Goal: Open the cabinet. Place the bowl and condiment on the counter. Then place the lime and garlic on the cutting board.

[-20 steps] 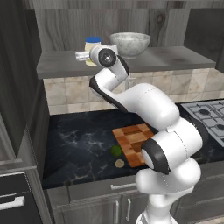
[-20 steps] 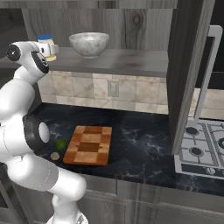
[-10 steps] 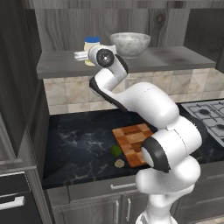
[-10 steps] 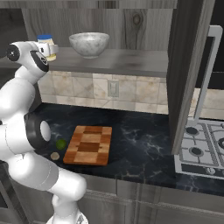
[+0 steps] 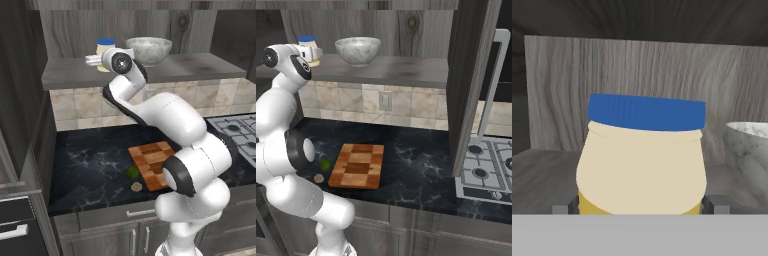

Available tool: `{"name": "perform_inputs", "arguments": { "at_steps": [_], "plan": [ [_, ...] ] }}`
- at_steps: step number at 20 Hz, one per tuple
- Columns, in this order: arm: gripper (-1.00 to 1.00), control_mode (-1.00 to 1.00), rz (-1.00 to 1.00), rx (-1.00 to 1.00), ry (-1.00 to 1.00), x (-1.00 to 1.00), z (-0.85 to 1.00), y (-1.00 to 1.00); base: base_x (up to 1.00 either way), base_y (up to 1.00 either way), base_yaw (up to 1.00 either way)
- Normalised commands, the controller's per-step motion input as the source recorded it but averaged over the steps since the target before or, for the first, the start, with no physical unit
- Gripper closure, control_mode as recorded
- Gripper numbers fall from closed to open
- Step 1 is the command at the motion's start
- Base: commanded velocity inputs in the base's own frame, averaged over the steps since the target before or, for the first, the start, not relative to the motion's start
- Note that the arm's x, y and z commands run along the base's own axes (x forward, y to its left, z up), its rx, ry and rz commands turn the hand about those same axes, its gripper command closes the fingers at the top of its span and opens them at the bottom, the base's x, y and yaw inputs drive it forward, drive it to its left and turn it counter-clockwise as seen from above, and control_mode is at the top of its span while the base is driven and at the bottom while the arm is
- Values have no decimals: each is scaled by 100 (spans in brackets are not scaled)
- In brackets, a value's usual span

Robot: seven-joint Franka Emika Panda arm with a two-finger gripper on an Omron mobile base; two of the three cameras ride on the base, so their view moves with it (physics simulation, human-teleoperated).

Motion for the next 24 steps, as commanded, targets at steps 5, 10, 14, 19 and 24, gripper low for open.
{"name": "perform_inputs", "arguments": {
  "at_steps": [5, 10, 14, 19, 24],
  "plan": [
    [100, -100, 0, 1, 0, -25, 48, -17, 0, 0, 0],
    [100, -100, 1, 0, 0, -59, 31, -19, 0, 0, 0],
    [100, -100, 4, 0, 0, -77, 19, -16, 0, 0, 0],
    [100, -100, 6, -1, 1, -81, 10, -14, 0, 0, 0],
    [100, -100, 7, -3, 2, -77, 4, -14, 0, 0, 0]
  ]
}}
